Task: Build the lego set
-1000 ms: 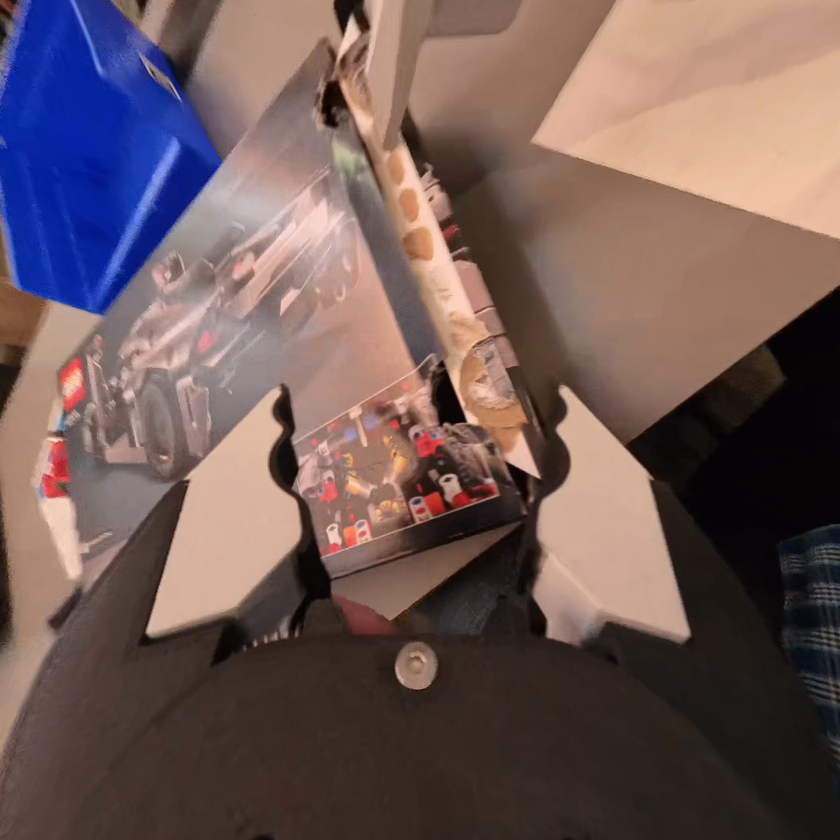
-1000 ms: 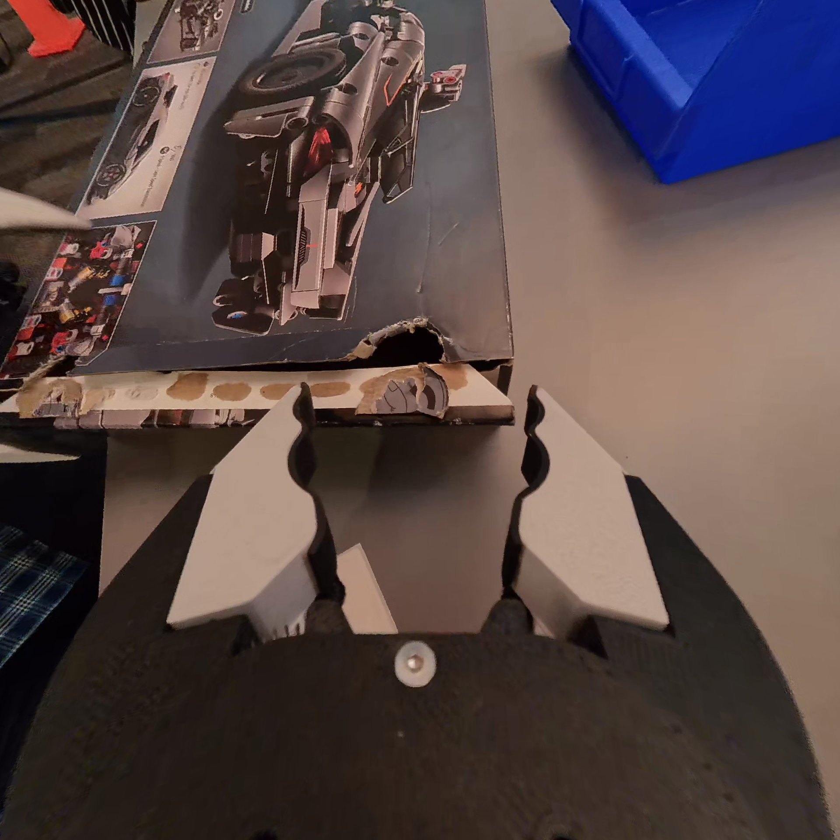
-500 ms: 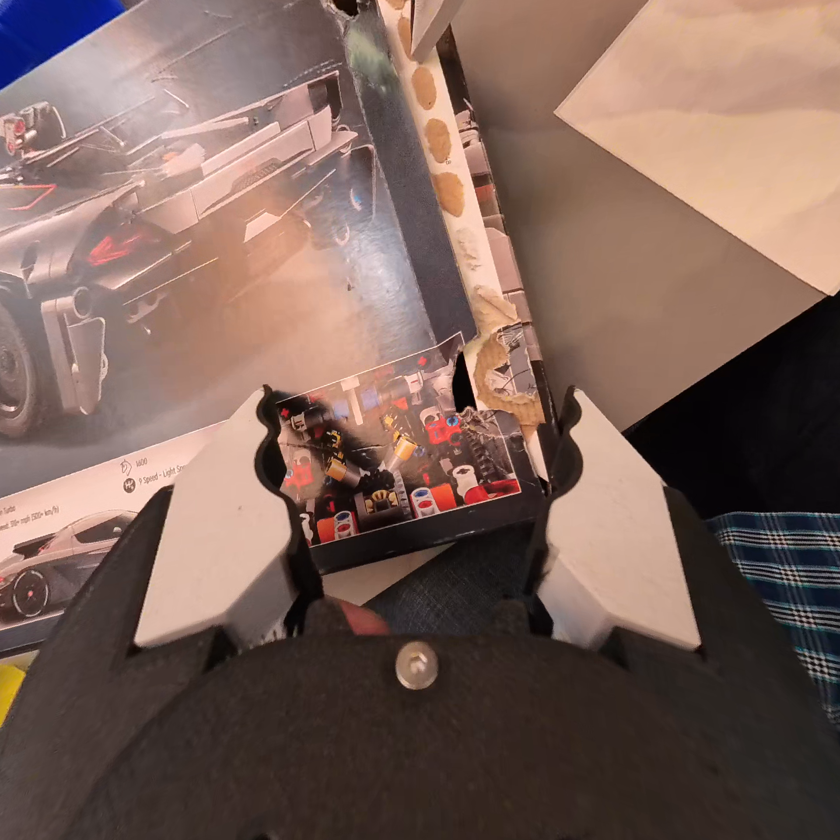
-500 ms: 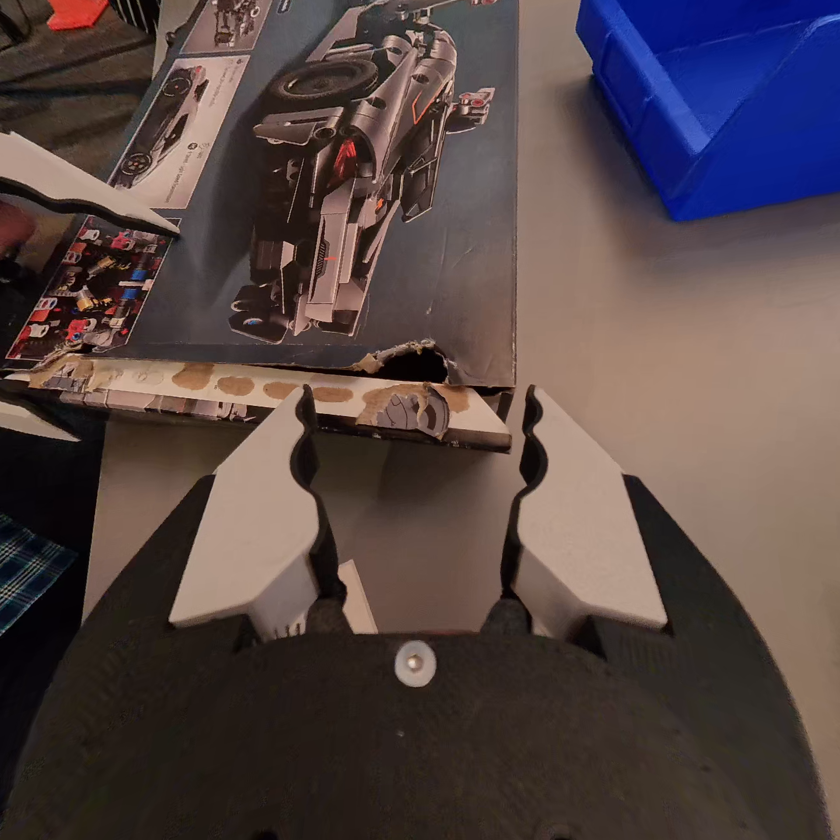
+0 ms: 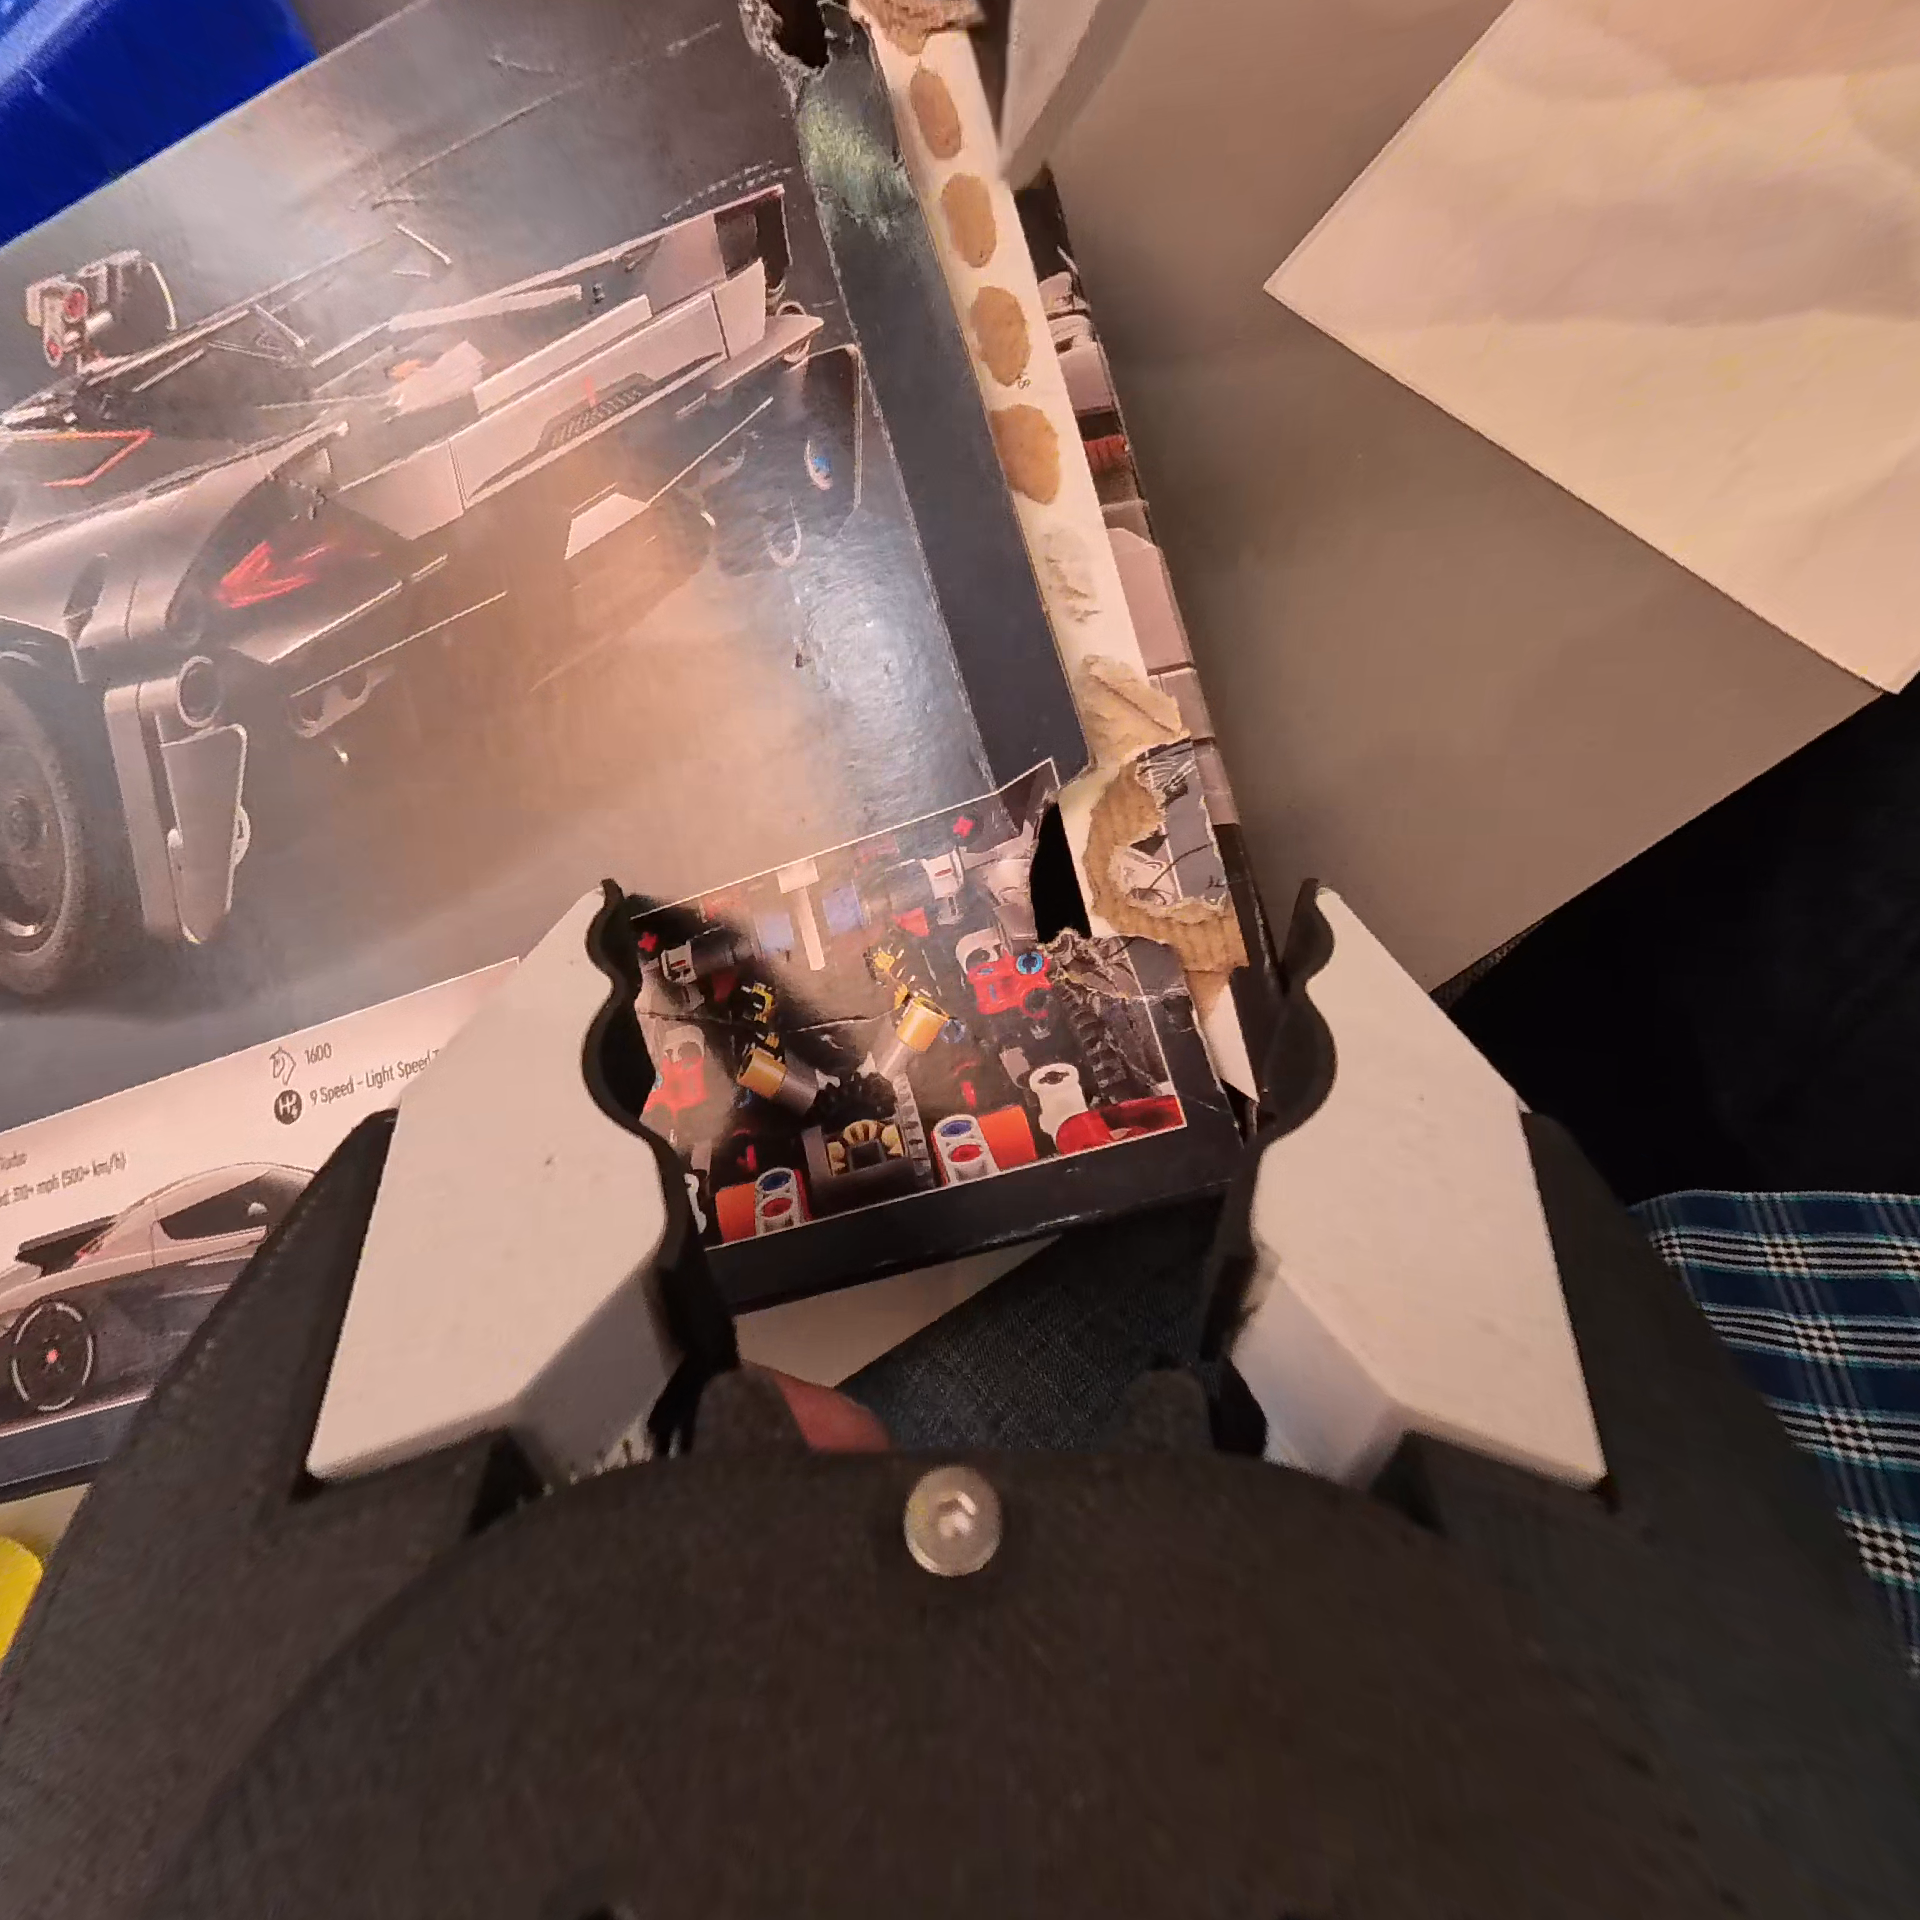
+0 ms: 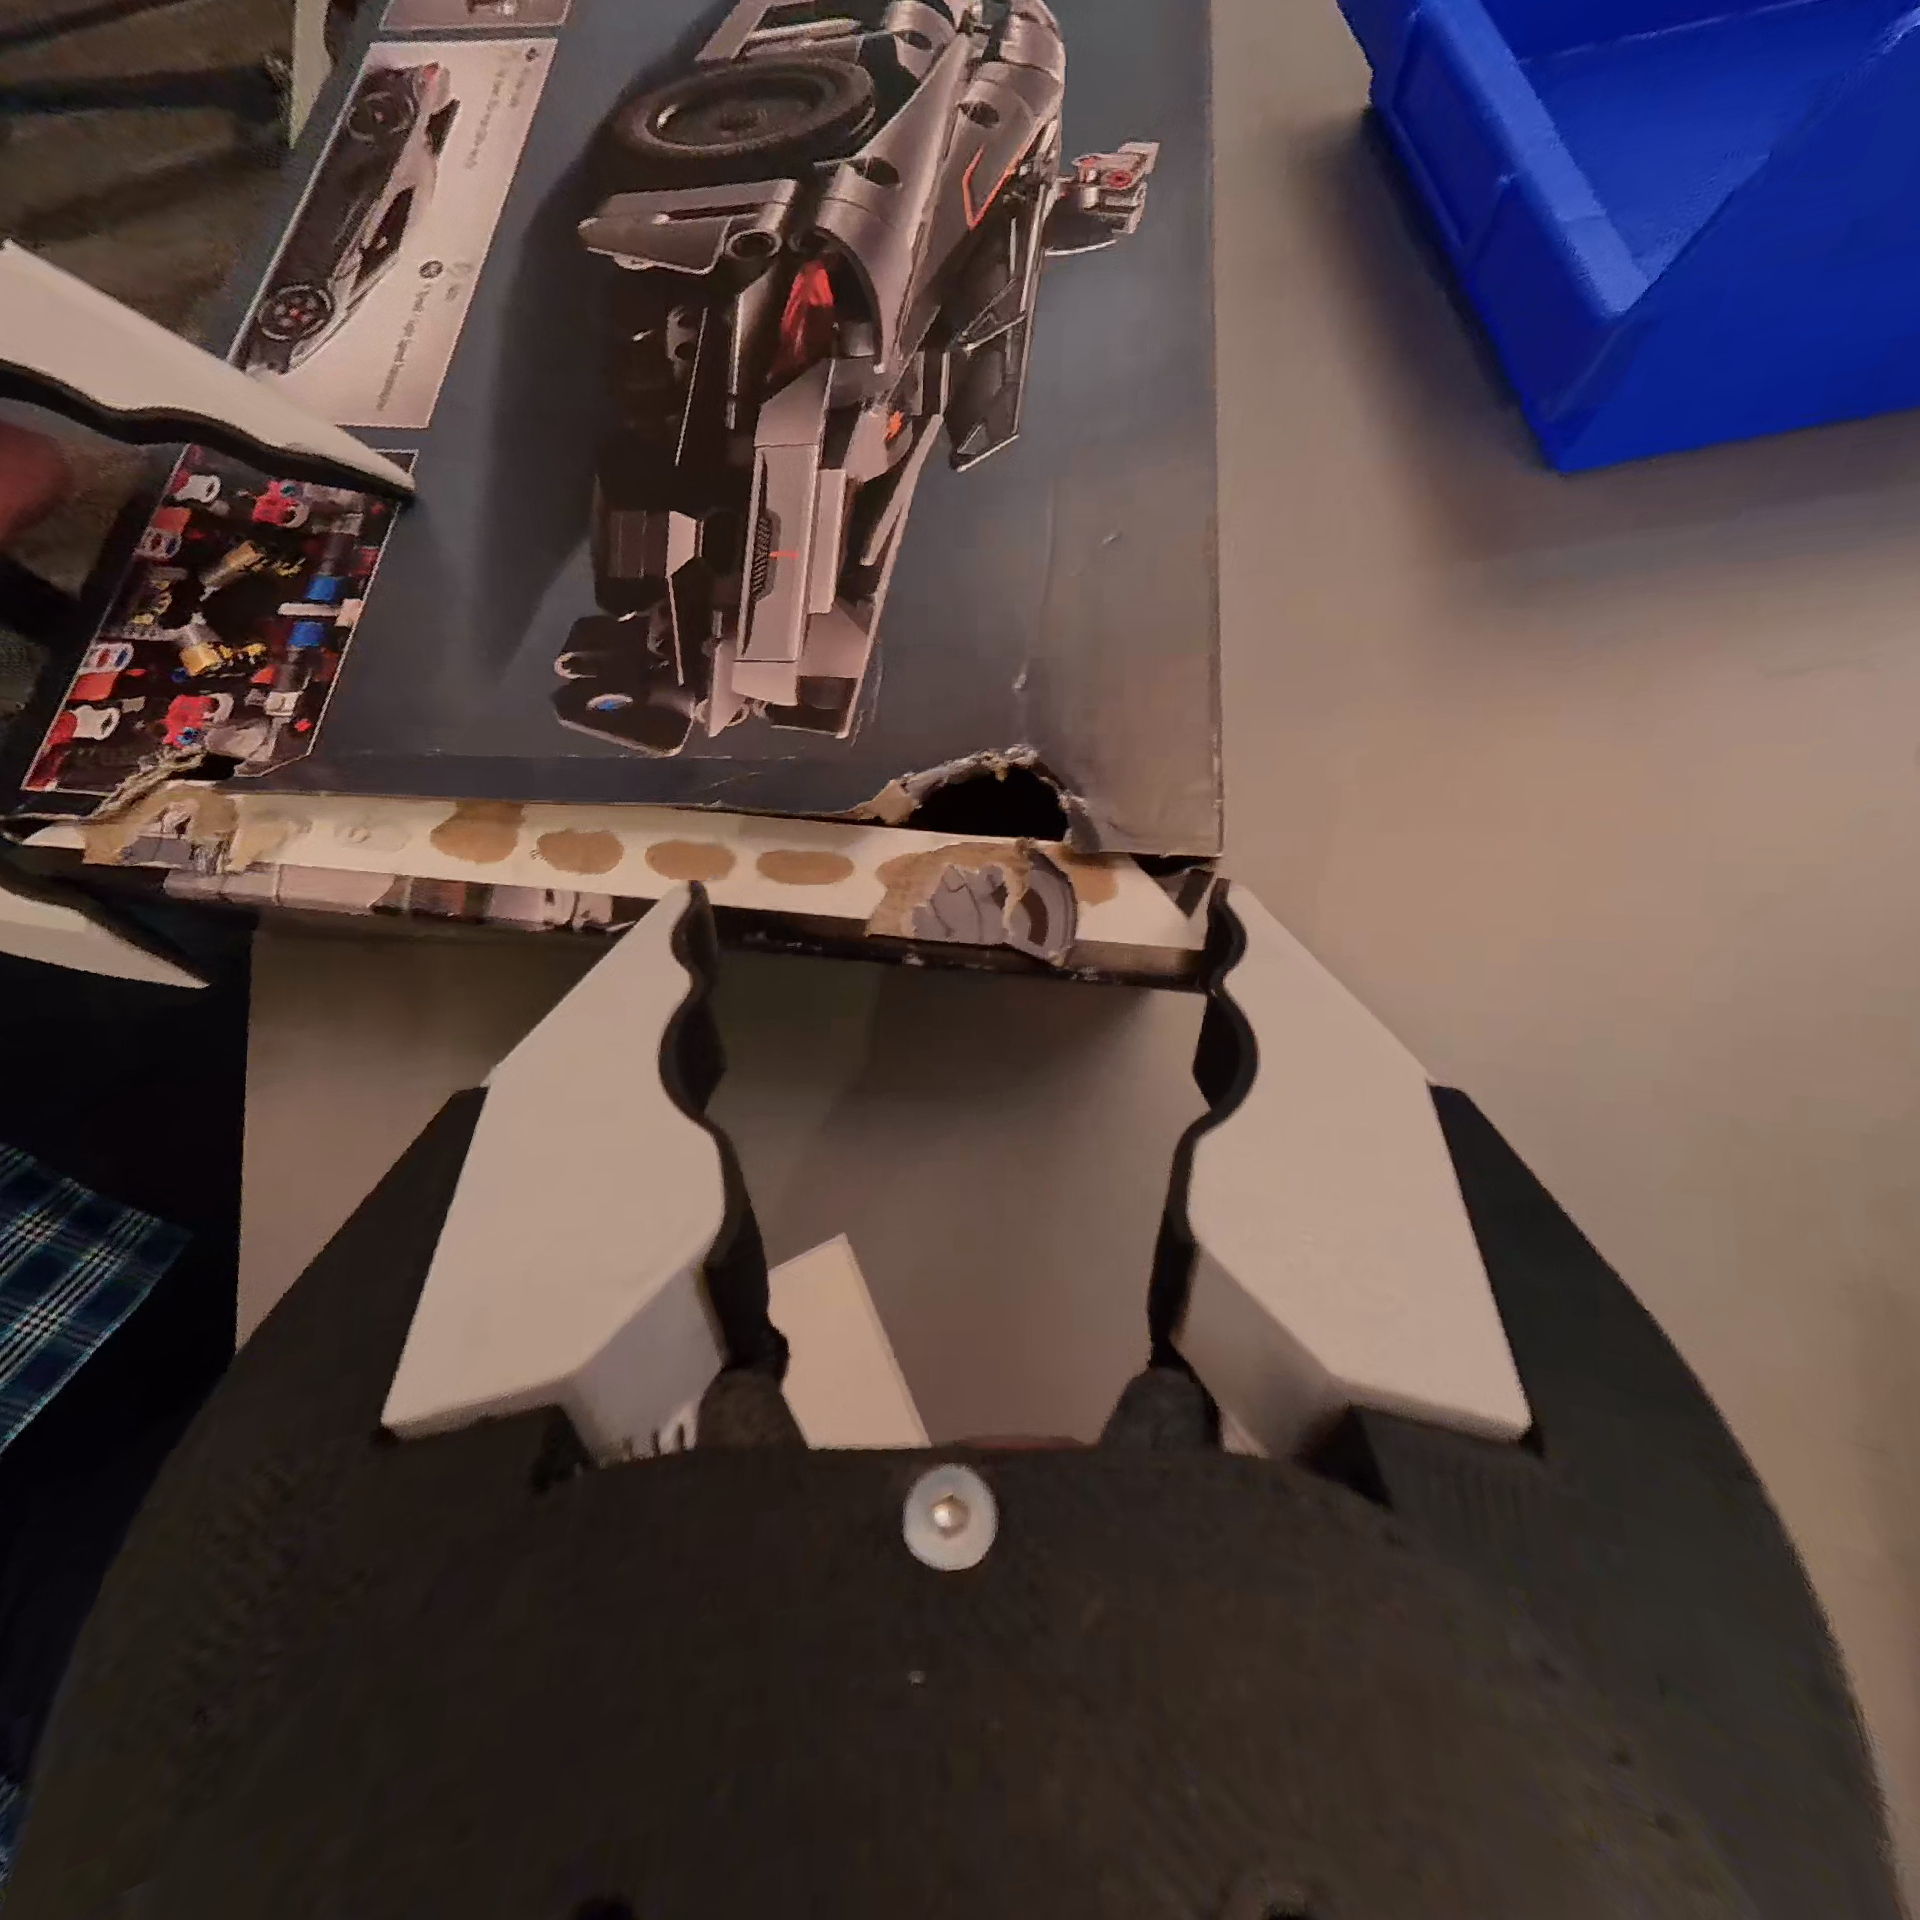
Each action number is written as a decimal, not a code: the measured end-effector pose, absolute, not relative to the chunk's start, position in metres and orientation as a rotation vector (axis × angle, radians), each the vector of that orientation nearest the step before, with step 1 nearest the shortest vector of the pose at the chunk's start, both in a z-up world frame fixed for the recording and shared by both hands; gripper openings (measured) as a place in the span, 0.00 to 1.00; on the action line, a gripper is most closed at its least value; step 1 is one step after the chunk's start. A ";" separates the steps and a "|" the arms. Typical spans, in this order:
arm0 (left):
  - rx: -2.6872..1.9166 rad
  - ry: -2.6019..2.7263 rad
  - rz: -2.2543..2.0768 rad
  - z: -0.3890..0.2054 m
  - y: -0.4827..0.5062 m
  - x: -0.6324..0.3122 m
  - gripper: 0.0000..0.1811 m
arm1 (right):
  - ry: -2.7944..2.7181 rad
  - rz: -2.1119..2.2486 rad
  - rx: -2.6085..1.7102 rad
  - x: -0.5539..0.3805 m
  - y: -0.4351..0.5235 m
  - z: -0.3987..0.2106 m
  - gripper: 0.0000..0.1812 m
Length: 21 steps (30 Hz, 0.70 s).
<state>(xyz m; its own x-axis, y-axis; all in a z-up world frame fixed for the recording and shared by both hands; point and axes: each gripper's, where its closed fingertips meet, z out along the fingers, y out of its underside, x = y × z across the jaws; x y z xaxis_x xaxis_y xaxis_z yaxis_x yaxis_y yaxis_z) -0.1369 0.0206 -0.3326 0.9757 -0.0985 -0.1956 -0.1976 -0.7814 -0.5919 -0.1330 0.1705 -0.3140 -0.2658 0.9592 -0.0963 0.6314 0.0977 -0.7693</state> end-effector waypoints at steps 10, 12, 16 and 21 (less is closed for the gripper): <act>-2.482 0.207 0.204 -0.334 0.021 -0.136 0.67 | -2.017 0.847 -1.399 -0.133 0.109 -0.307 0.56; -2.476 0.202 0.197 -0.334 0.021 -0.136 0.67 | -2.028 0.845 -1.415 -0.134 0.109 -0.308 0.56; -2.477 0.193 0.184 -0.335 0.022 -0.135 0.68 | -2.102 0.814 -1.471 -0.131 0.108 -0.314 0.54; -2.488 0.200 0.200 -0.335 0.022 -0.135 0.68 | -2.233 0.657 -1.442 -0.130 0.104 -0.314 0.51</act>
